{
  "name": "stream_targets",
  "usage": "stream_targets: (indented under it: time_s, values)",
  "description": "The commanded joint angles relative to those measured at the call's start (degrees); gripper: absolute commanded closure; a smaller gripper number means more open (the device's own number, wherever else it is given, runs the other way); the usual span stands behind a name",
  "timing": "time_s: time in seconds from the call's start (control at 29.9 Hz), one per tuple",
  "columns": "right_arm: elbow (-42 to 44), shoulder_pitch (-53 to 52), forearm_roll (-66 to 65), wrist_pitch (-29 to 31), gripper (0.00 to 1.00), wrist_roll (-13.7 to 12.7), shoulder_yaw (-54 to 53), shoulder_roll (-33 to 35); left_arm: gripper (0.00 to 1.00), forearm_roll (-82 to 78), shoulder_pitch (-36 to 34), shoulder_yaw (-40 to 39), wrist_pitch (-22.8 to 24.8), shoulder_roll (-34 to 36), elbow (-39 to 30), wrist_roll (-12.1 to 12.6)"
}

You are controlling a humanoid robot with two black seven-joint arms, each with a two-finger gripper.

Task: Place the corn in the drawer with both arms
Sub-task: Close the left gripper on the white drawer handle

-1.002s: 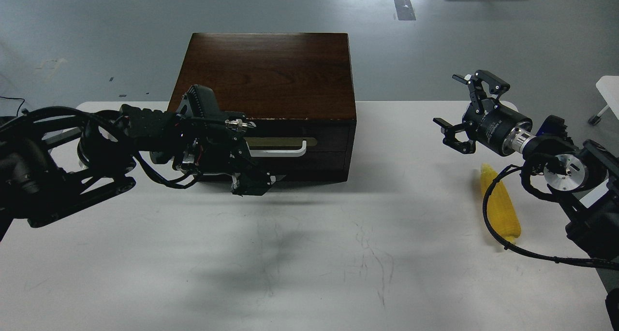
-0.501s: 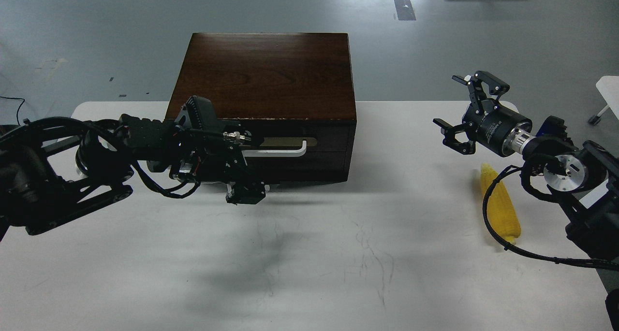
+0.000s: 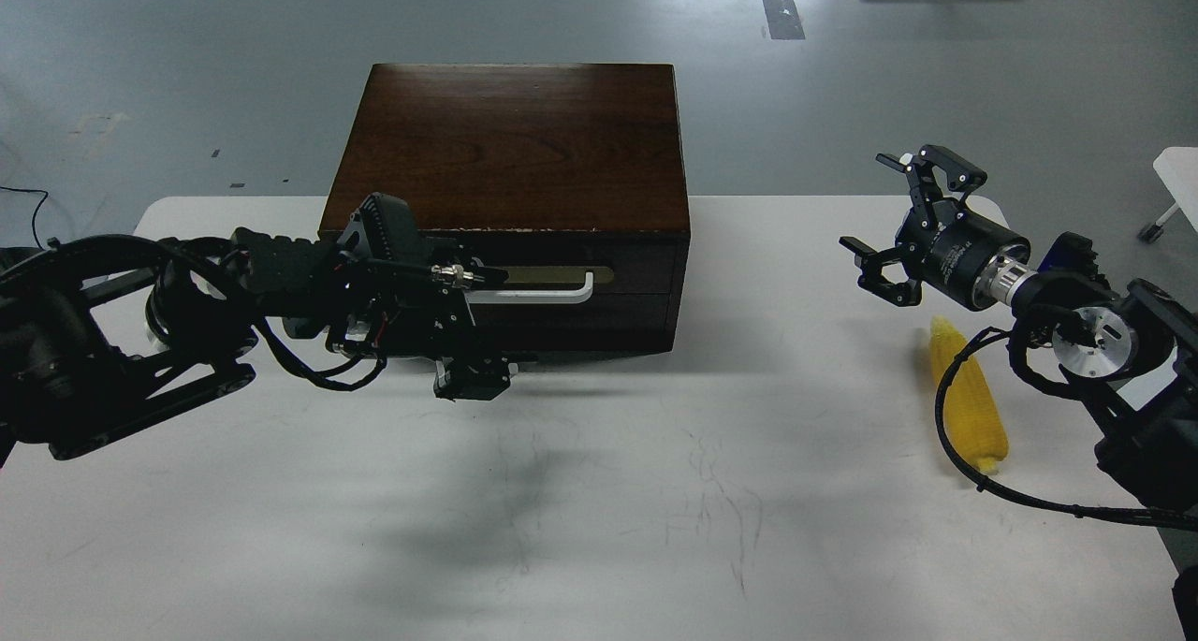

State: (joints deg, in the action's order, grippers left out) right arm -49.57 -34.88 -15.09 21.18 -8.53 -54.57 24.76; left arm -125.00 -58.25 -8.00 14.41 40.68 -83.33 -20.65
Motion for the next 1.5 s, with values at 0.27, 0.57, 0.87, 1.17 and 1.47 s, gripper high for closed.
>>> stream_targets:
  time_s: [0.27,0.57,0.87,1.17,1.47]
  values:
    - [0.0,0.08,-0.02,0.0,0.0,0.01,-0.09,0.02,0.02,0.0,0.24,0.09,0.01,-0.17,-0.52,-0.18]
    - [0.09,0.08,0.06,0.0,0.0,0.01,-0.09,0.02,0.02,0.0,0.24,0.17,0.01,-0.08,-0.78,-0.53]
    - [0.26,0.08,0.06,0.0,0.0,0.01,-0.09,0.02,0.02,0.0,0.94,0.18,-0.08,-0.08,-0.87,-0.71]
    - [0.26,0.08,0.06,0.0,0.0,0.01,-0.09,-0.07,0.02,0.0,1.12,0.18,-0.08,1.24,-2.98,-0.71]
    - [0.26,0.08,-0.02,0.0,0.0,0.01,-0.01,-0.07,0.02,0.0,2.61,0.18,-0.08,1.94,-4.65,-0.71]
